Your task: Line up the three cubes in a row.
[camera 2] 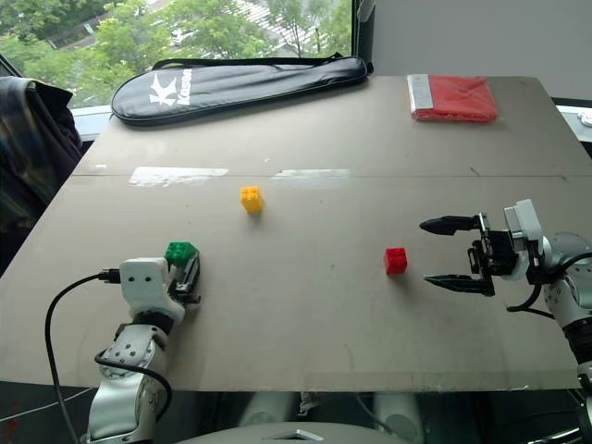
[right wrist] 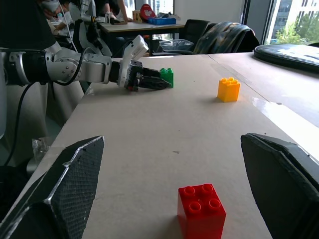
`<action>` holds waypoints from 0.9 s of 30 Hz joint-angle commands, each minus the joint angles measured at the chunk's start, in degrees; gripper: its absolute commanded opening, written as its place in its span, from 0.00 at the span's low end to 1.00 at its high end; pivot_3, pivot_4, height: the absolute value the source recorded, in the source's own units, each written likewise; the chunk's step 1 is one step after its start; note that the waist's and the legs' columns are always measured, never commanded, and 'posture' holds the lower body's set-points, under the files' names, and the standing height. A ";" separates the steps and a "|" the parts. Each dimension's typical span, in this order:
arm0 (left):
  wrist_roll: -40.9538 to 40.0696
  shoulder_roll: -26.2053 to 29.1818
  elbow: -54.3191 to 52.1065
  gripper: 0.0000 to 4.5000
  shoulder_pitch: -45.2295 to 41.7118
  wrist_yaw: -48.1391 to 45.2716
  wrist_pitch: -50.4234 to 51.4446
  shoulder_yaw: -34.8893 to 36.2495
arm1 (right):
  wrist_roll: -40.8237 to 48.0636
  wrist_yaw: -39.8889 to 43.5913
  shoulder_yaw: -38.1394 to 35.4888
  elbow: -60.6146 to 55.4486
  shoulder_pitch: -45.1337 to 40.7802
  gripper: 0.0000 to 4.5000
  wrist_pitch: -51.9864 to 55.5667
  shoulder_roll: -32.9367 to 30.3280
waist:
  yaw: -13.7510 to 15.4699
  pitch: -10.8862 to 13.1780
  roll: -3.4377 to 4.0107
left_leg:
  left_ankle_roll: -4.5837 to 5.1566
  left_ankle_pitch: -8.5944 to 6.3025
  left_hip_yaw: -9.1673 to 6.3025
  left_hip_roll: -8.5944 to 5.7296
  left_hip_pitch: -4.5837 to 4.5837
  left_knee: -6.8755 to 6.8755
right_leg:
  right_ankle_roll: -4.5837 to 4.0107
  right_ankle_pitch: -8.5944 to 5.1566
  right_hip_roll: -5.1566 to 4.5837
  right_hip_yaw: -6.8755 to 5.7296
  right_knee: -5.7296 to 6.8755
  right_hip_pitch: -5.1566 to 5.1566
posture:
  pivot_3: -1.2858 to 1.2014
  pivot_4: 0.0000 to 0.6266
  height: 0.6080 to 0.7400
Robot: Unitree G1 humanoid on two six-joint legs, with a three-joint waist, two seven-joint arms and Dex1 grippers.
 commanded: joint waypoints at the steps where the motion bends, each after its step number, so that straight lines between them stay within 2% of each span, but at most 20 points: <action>1: -0.48 0.69 1.83 0.28 0.40 -0.42 1.77 -0.39 | -0.45 2.39 -3.07 -1.86 0.43 1.00 0.71 0.32 | 0.01 -0.02 0.02 | 0.00 0.00 0.00 0.00 0.01 0.01 | 0.00 0.00 0.00 0.00 0.01 0.01 | 0.52 0.24 0.75; 3: -0.91 2.13 1.81 0.28 0.01 -2.20 1.48 -0.72 | -0.85 2.39 -3.74 -2.08 0.61 1.00 1.02 0.50 | 0.01 -0.02 0.03 | 0.00 0.01 -0.01 0.00 0.02 0.01 | 0.01 0.01 0.00 0.00 0.03 0.02 | 0.52 0.24 0.75; 5: -2.77 5.13 1.70 0.28 -0.91 -7.88 -0.47 -2.12 | -1.13 2.39 -4.47 -2.21 0.70 1.00 1.58 0.58 | 0.01 -0.03 0.05 | 0.00 0.02 -0.02 0.00 0.03 0.01 | 0.00 0.00 0.01 0.00 0.06 0.02 | 0.52 0.24 0.75; 12: -12.25 18.86 7.70 0.28 -9.49 -39.10 -7.84 -10.59 | -2.14 2.39 -5.57 -2.60 1.87 1.00 2.74 0.53 | -0.09 0.00 0.01 | -0.03 0.05 -0.02 -0.03 -0.07 0.04 | -0.01 0.01 0.00 -0.03 -0.03 -0.01 | 0.52 0.24 0.75; 15: -13.58 21.85 13.23 0.28 -16.44 -50.03 -9.50 -15.36 | -2.68 2.39 -5.99 -2.85 1.77 1.00 3.18 1.03 | -0.21 0.00 0.04 | -0.04 0.05 -0.01 -0.01 -0.06 0.02 | -0.01 0.00 0.01 -0.04 -0.03 -0.03 | 0.52 0.24 0.75; 17: -12.83 21.85 19.29 0.28 -24.10 -57.45 -10.54 -20.22 | -2.96 2.39 -6.39 -2.88 1.62 1.00 3.50 1.28 | -0.19 0.00 0.04 | -0.04 0.05 0.01 -0.03 -0.06 0.01 | -0.01 0.00 0.02 -0.04 -0.02 -0.02 | 0.52 0.24 0.75; 20: -10.16 17.64 30.31 0.28 -34.66 -62.87 -13.20 -25.94 | -3.61 2.39 -7.35 -3.39 1.81 1.00 4.20 1.67 | 0.04 0.00 0.03 | -0.04 0.09 0.02 -0.11 -0.14 0.12 | 0.02 0.03 0.07 -0.16 0.00 0.00 | 0.52 0.24 0.75; 23: -4.69 12.72 42.89 0.28 -43.86 -65.12 -18.90 -31.19 | -4.78 2.39 -8.75 -3.88 2.71 1.00 4.67 2.28 | -0.10 0.03 -0.03 | -0.01 0.09 0.04 -0.22 -0.16 0.16 | 0.16 0.11 0.06 -0.12 -0.03 0.03 | 0.52 0.24 0.75; 27: -1.84 6.91 54.49 0.28 -51.44 -65.56 -22.81 -33.14 | -5.95 1.86 -10.71 -5.42 4.48 1.00 5.36 3.05 | -0.27 0.09 -0.13 | 0.00 0.08 0.10 -0.25 -0.23 0.29 | 0.18 0.12 0.09 -0.15 -0.02 0.02 | 0.52 0.24 0.75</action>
